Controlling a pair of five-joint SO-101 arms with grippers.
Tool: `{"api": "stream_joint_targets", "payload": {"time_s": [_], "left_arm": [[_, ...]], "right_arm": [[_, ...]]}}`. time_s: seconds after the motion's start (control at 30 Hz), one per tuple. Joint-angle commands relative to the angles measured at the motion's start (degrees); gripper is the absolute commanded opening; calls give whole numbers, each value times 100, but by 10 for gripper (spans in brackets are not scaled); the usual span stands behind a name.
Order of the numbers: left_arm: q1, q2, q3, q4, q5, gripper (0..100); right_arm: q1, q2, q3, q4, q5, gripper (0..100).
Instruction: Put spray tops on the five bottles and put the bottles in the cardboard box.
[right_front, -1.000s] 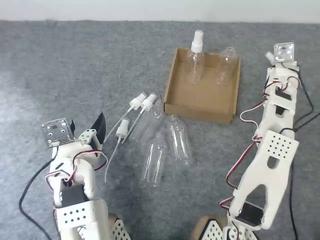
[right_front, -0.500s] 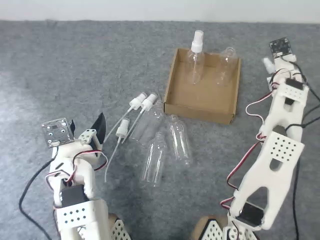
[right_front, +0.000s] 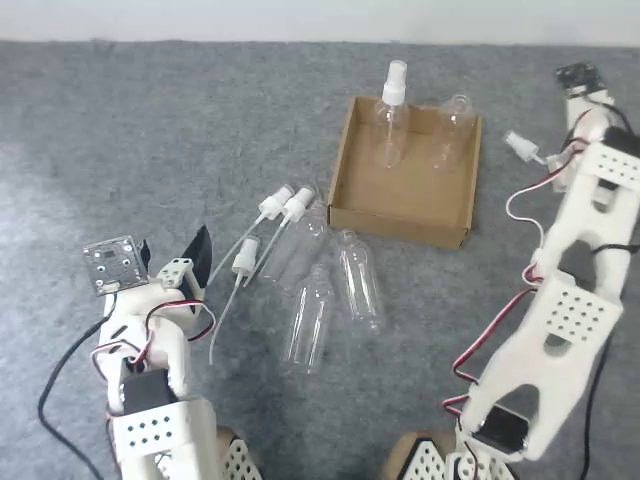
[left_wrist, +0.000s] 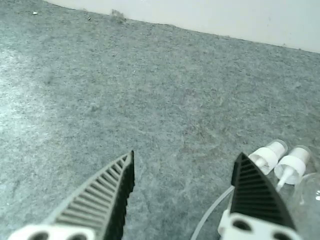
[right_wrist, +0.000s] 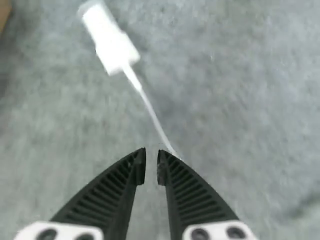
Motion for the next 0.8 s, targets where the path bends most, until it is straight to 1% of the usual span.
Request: {"api": "stream_joint_targets", "payload": {"time_s": [0.0,0.13,0.17,0.3,0.33,0.4,0.57,0.77], "left_arm": [[18,-9,-40,-167,-62,298],[18,-9,-40,-167,-62,298],[18,-9,-40,-167,-62,298],[18,-9,-40,-167,-62,298],[18,-9,-40,-167,-62,298],[18,-9,-40,-167,-62,298],[18,-9,-40,-167,-62,298],[18,-9,-40,-167,-62,298]], "right_arm": [[215,-822,-141,453,35,32],[145,-892,-141,233,35,45],[75,-892,-141,154,35,70],[-215,-690,-123,-259,35,230],[-295,-611,-123,-409,35,251],[-479,-391,-123,-796,18,253],[-716,251,-132,-1921,-589,246],[-804,752,-141,-2431,-633,246]]}}
